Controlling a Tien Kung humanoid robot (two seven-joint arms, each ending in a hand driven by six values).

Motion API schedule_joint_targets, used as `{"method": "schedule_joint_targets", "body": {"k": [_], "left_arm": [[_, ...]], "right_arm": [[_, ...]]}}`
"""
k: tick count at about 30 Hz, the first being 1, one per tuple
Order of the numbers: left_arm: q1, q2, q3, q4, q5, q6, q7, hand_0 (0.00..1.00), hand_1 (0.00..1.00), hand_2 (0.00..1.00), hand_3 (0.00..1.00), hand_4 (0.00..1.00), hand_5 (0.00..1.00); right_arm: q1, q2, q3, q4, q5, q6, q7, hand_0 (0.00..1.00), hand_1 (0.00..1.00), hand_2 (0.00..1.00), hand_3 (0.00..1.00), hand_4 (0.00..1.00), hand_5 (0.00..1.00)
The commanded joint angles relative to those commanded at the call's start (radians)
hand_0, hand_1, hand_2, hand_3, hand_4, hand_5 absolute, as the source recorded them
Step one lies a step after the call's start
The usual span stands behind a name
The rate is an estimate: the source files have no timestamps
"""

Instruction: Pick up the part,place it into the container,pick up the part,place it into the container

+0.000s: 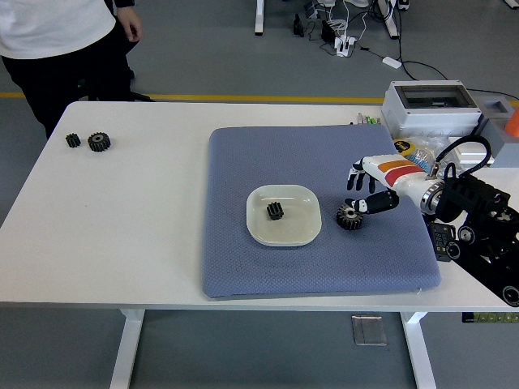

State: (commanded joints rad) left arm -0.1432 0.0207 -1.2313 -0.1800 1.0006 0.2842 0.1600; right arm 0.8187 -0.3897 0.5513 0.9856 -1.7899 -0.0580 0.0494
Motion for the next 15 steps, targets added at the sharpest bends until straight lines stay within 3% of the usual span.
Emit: {"method": "schedule_joint_targets", "body": {"k": [1, 6, 7, 15], "left_arm": [[0.0, 0.0, 0.0, 0.0, 0.0, 0.0, 0.0, 0.616, 0.587, 0.653, 0.56, 0.653, 0.572], [0.0, 0.0, -0.001, 0.0, 0.002, 0.0, 0.0, 0.616, 0.587, 0.653, 0.56, 0.653, 0.572], [0.0, -0.001, 0.0, 0.0, 0.001, 0.0, 0.001, 0.616, 0.589, 0.654, 0.559, 0.653, 0.572], [-0.002, -0.001, 0.009, 0.0, -0.007, -0.002, 0.0, 0.617, 0.591, 0.654, 0.559, 0.653, 0.573]], "right_arm": [[0.0, -0.003, 0.0, -0.001, -0.004, 0.013, -0.003, 0.43, 0.588, 0.734, 0.724, 0.94, 0.376], [0.004, -0.005, -0.025, -0.029, -0.015, 0.039, -0.006, 0.43, 0.588, 0.734, 0.724, 0.94, 0.376], [0.003, -0.004, -0.028, -0.036, -0.016, 0.04, -0.007, 0.638, 0.691, 0.829, 0.837, 0.967, 0.35], [-0.002, 0.007, -0.035, -0.07, -0.014, 0.042, -0.011, 0.641, 0.693, 0.837, 0.848, 0.983, 0.34]]}}
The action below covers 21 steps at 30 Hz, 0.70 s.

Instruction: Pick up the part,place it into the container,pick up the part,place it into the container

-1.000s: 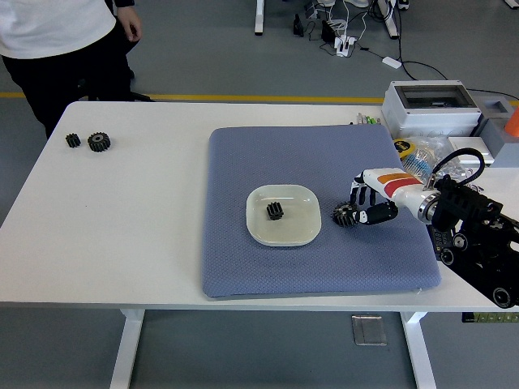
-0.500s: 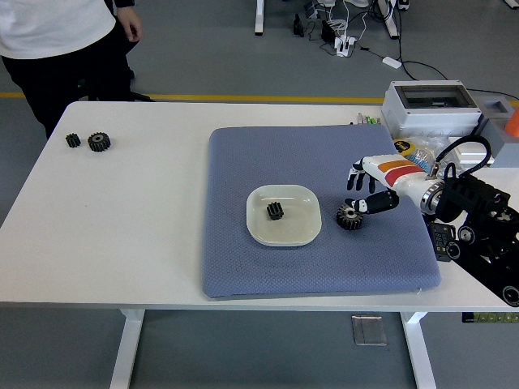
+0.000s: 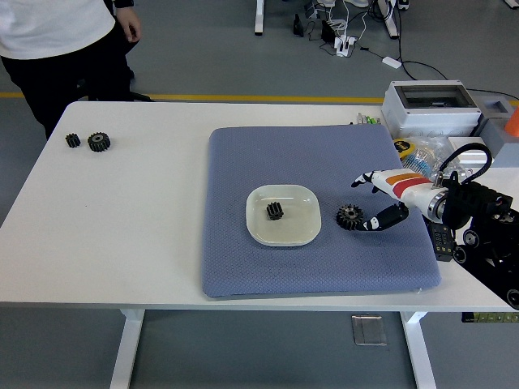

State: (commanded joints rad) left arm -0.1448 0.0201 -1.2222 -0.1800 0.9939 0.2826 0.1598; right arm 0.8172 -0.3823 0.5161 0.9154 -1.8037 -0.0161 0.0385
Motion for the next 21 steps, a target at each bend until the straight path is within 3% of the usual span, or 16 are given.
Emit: {"method": "schedule_joint_targets", "body": {"k": [15, 16, 21], "left_arm": [[0.002, 0.0, 0.008, 0.0, -0.002, -0.001, 0.004, 0.618, 0.592, 0.655, 0.56, 0.653, 0.572], [0.002, 0.0, 0.009, 0.0, -0.002, -0.001, 0.005, 0.618, 0.597, 0.655, 0.559, 0.652, 0.572], [-0.001, 0.002, 0.016, 0.0, -0.008, -0.003, 0.003, 0.618, 0.597, 0.655, 0.559, 0.652, 0.572]], "right_arm": [[0.024, 0.048, -0.085, -0.039, 0.022, -0.006, -0.016, 0.567, 0.643, 0.803, 0.838, 0.927, 0.338], [0.025, 0.051, -0.09, -0.043, 0.024, -0.007, -0.017, 0.509, 0.613, 0.769, 0.702, 0.919, 0.353], [0.03, 0.063, -0.109, -0.063, 0.033, -0.017, -0.016, 0.509, 0.613, 0.769, 0.702, 0.919, 0.353]]}}
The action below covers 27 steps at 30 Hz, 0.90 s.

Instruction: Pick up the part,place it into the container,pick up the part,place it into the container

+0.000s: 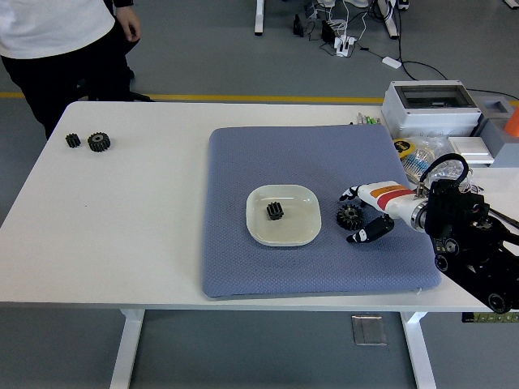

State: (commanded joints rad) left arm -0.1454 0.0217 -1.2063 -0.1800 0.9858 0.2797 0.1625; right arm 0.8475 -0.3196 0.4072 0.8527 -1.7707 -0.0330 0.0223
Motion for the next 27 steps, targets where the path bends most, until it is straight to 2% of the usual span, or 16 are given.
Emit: {"method": "schedule_joint_targets", "body": {"k": [1, 6, 7, 12, 13, 18, 19, 24, 25, 27], "left_arm": [[-0.002, 0.001, 0.001, 0.0, -0.002, 0.0, -0.002, 0.621, 0.615, 0.656, 0.56, 0.653, 0.573], [-0.01, 0.002, 0.011, 0.0, -0.016, -0.001, -0.007, 0.621, 0.615, 0.656, 0.56, 0.653, 0.573], [-0.011, 0.002, 0.01, 0.0, -0.015, 0.0, -0.008, 0.623, 0.622, 0.66, 0.56, 0.655, 0.575], [-0.005, -0.005, -0.011, 0.0, 0.0, 0.006, -0.016, 0.623, 0.622, 0.66, 0.56, 0.655, 0.575], [-0.004, -0.006, -0.015, 0.0, 0.002, 0.007, -0.016, 0.623, 0.616, 0.658, 0.559, 0.653, 0.574], [-0.006, -0.008, -0.018, 0.0, 0.001, 0.009, -0.018, 0.623, 0.616, 0.658, 0.559, 0.653, 0.574], [-0.006, -0.008, -0.017, 0.0, -0.001, 0.009, -0.018, 0.623, 0.614, 0.657, 0.559, 0.652, 0.572], [-0.008, -0.007, -0.017, 0.0, -0.001, 0.009, -0.019, 0.623, 0.614, 0.657, 0.559, 0.652, 0.572], [-0.008, -0.007, -0.019, 0.0, 0.001, 0.009, -0.018, 0.624, 0.613, 0.657, 0.559, 0.652, 0.573], [-0.007, -0.007, -0.019, 0.0, 0.001, 0.009, -0.018, 0.624, 0.613, 0.657, 0.559, 0.652, 0.573]], "right_arm": [[0.001, 0.002, -0.002, -0.006, 0.004, -0.002, 0.001, 0.495, 0.597, 0.736, 0.631, 0.902, 0.338], [0.001, 0.007, -0.011, -0.032, 0.022, -0.028, 0.016, 0.495, 0.597, 0.736, 0.631, 0.902, 0.338], [0.001, 0.008, -0.013, -0.036, 0.024, -0.035, 0.02, 0.407, 0.52, 0.649, 0.54, 0.824, 0.311], [-0.001, 0.018, -0.019, -0.062, 0.042, -0.078, 0.038, 0.407, 0.52, 0.649, 0.54, 0.824, 0.311], [-0.002, 0.019, -0.02, -0.067, 0.042, -0.083, 0.04, 0.369, 0.488, 0.569, 0.511, 0.79, 0.3], [-0.006, 0.024, -0.033, -0.095, 0.055, -0.092, 0.048, 0.369, 0.488, 0.569, 0.511, 0.79, 0.3], [-0.007, 0.024, -0.033, -0.096, 0.056, -0.095, 0.05, 0.281, 0.442, 0.522, 0.5, 0.76, 0.288], [-0.008, 0.018, -0.029, -0.085, 0.062, -0.112, 0.063, 0.281, 0.442, 0.522, 0.5, 0.76, 0.288], [-0.008, 0.016, -0.027, -0.082, 0.063, -0.114, 0.064, 0.193, 0.402, 0.486, 0.49, 0.734, 0.293], [-0.008, 0.012, -0.022, -0.077, 0.064, -0.119, 0.067, 0.193, 0.402, 0.486, 0.49, 0.734, 0.293]]}}
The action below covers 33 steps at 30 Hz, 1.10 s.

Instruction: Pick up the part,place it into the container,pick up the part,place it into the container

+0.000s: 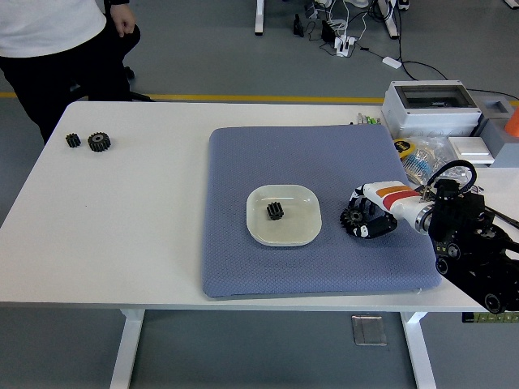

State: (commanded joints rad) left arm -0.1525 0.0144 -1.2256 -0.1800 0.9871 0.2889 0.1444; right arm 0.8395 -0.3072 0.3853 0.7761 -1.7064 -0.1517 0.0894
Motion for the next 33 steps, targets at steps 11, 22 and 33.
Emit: {"method": "schedule_joint_targets", "body": {"k": [11, 22, 33], "left_arm": [[0.003, 0.001, -0.007, 0.0, 0.007, 0.0, 0.001, 0.628, 0.616, 0.655, 0.559, 0.649, 0.571], [0.003, 0.001, -0.01, 0.0, 0.009, 0.001, 0.0, 0.629, 0.615, 0.654, 0.56, 0.647, 0.569], [0.002, 0.004, -0.01, 0.0, 0.007, 0.002, 0.0, 0.628, 0.615, 0.652, 0.559, 0.647, 0.57]], "right_arm": [[-0.005, -0.02, 0.04, 0.024, 0.003, -0.01, 0.003, 0.151, 0.38, 0.474, 0.485, 0.713, 0.306], [-0.016, -0.031, 0.126, 0.15, -0.022, -0.024, -0.023, 0.145, 0.379, 0.476, 0.488, 0.704, 0.315], [0.015, 0.01, 0.037, 0.305, -0.052, -0.052, -0.049, 0.145, 0.379, 0.476, 0.49, 0.693, 0.314]]}}
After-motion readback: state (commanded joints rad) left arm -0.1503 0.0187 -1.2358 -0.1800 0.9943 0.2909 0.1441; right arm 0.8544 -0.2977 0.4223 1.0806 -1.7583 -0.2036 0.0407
